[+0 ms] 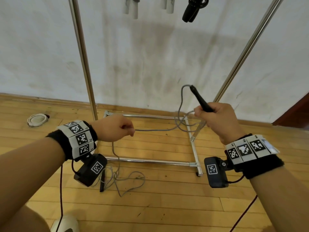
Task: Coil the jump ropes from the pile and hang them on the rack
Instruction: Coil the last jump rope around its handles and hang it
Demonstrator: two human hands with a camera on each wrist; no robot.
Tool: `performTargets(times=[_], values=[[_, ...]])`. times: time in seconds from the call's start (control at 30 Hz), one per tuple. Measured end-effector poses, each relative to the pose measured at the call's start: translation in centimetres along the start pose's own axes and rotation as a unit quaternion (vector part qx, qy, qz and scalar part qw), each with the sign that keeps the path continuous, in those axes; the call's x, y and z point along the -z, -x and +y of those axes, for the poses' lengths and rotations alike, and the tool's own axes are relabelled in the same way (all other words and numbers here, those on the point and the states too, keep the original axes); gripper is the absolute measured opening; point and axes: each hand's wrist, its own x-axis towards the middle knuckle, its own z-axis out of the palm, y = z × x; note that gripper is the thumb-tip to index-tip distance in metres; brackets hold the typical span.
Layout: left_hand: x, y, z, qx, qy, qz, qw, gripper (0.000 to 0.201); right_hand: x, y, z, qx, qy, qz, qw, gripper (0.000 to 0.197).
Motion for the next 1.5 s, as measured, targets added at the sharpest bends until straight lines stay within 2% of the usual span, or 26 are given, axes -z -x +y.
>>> performTargets(times=[0.03,0.1,0.17,0.27,0.37,0.47,0.57,0.63,0.87,1.0,1.1,1.23,1.3,1.4,1.5], values=[[0.1,0.0,0.4,-0.009,0.003,0.022,1.0,0.022,0.0,0.0,0.4,-0.007,0.017,-0.004,1.0,0.004],[0.2,0.0,1.3,-0.028,0.025,0.059,0.998,0.021,-0.3,0.3,0.9,-0.006,0.042,-0.015,0.999,0.012],[0.1,0.2,2.5,-0.05,0.039,0.088,0.994,0.02,-1.1,0.8,0.8,-0.005,0.045,-0.04,0.998,0.009],[-0.1,0.5,4.5,-0.092,0.035,0.111,0.989,0.023,-2.7,2.0,-0.3,0.02,0.023,-0.099,0.995,0.004],[-0.3,0.8,6.1,-0.115,0.051,0.133,0.983,0.026,-4.5,3.2,-1.5,0.056,-0.019,-0.155,0.986,0.011],[-0.6,1.2,7.0,-0.122,0.105,0.139,0.977,0.027,-6.0,4.0,-2.6,0.106,0.004,-0.185,0.977,0.015],[-0.5,1.4,6.8,-0.114,0.144,0.145,0.972,0.024,-6.5,4.1,-3.3,0.103,0.009,-0.159,0.982,0.018],[-0.4,1.3,6.1,-0.108,0.132,0.138,0.976,0.023,-6.5,3.9,-3.3,0.102,0.013,-0.135,0.986,0.021],[-0.7,1.5,3.4,-0.09,0.069,-0.049,0.992,0.022,-5.3,3.2,-4.1,0.121,-0.048,-0.062,0.99,0.018],[-0.9,1.5,2.4,-0.055,0.049,-0.098,0.992,0.024,-3.6,2.4,-4.7,0.124,-0.091,-0.022,0.988,0.013],[-0.7,1.3,1.9,-0.037,0.07,-0.074,0.994,0.024,-2.5,1.6,-4.4,0.102,-0.101,0.019,0.989,0.01],[0.2,0.9,1.3,-0.024,0.067,-0.039,0.997,0.025,-1.4,0.7,-3.3,0.079,-0.091,0.048,0.992,0.016],[0.7,0.7,1.2,-0.016,0.048,-0.009,0.999,0.025,-1.0,0.4,-2.2,0.058,-0.064,0.047,0.995,0.02],[1.2,0.5,1.4,-0.019,0.025,0.042,0.999,0.025,-0.7,0.2,-0.6,0.028,-0.007,0.027,0.999,0.009],[1.1,0.4,2.2,-0.026,0.031,0.069,0.997,0.025,-0.9,0.7,0.2,0.036,0.068,0.007,0.997,0.018]])
